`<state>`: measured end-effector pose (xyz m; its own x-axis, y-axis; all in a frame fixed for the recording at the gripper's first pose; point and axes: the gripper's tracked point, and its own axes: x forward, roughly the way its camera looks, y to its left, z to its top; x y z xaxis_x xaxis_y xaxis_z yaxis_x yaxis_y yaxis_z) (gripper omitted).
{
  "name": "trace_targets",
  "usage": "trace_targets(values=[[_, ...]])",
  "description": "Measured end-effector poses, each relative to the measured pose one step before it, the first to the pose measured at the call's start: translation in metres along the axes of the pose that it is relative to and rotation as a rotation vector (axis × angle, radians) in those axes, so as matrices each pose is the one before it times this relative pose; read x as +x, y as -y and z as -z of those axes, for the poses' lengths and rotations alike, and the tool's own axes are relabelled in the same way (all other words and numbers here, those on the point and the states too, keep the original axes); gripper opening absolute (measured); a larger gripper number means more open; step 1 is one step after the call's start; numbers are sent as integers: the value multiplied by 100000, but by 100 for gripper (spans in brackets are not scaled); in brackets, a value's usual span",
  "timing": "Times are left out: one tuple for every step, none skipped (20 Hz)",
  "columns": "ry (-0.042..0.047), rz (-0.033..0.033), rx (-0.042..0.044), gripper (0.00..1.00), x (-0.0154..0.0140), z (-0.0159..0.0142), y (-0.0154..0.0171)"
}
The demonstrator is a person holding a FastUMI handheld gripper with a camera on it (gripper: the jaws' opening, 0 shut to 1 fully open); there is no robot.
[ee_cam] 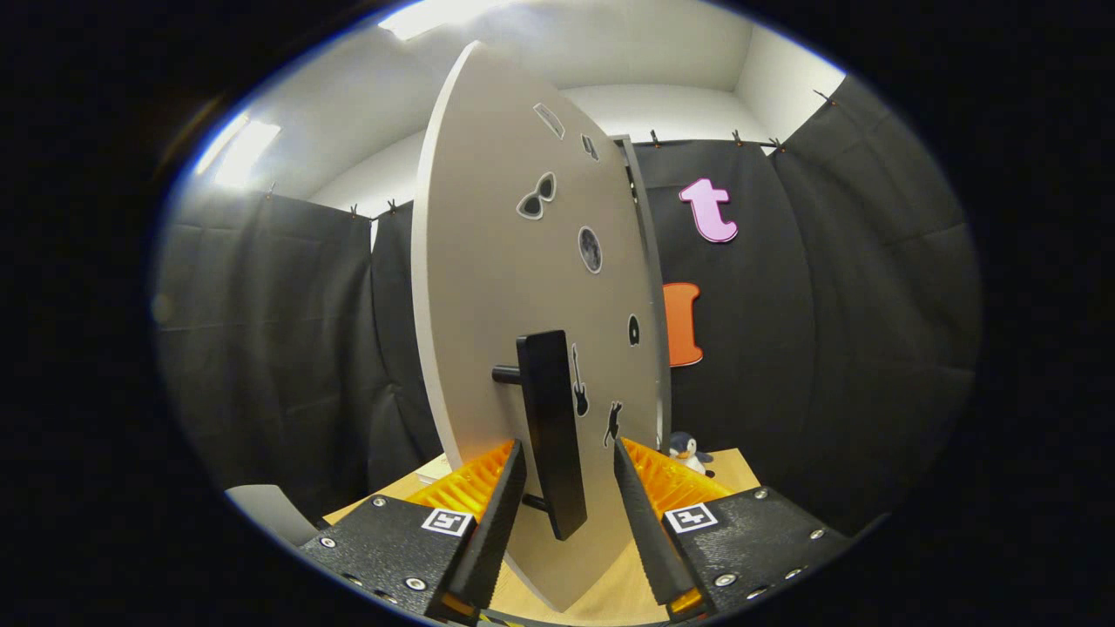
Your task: Open the shoe cabinet door, grab the shoes and put them into the shoe cabinet, then close the shoe cabinet door.
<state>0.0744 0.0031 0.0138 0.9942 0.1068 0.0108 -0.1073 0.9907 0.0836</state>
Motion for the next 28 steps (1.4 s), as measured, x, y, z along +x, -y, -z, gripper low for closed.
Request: trace_targets(values=[[147,-836,-275,66,237,-9,-327],[-169,-954,29,66,123,18,-350],[-242,-936,529,66,378,129,-282],[-386,-933,920,66,345,101,-235],[-48,-1133,1103,66,445,-4,-176],[-398,-1210,1098,66,342,228,-80],[-593,-878,810,66,155,123,-28],[-251,-670,-201,66,15,211,-142],[-74,-332,-952,66,66,196,-118],[119,-294,-1119,66,-11,-31,-80],[-82,-853,-1099,66,-56,-132,2],[-299,-628,-1225,66,-54,-2,-9],[-399,-370,-777,66,25,38,-110],[-107,-276,-1271,66,-31,-34,-56],[44,-213,-1222,66,86,-30,39],[8,-370,-479,66,12,0,-69],[-89,-736,18,66,133,27,-234],[-114,-1338,-42,66,74,69,-270],[156,-2211,411,66,227,36,-351],[323,-2037,1014,66,167,-74,-447],[510,-423,145,66,345,-126,-172],[-161,-282,-1201,66,242,121,-75],[-407,-390,-870,66,-23,129,-49],[-211,-59,-299,68,132,105,-134],[-324,-607,259,70,149,89,-196],[-259,-445,690,71,145,11,-248],[-840,-410,848,71,277,138,-243],[212,-195,187,71,73,-108,-332]])
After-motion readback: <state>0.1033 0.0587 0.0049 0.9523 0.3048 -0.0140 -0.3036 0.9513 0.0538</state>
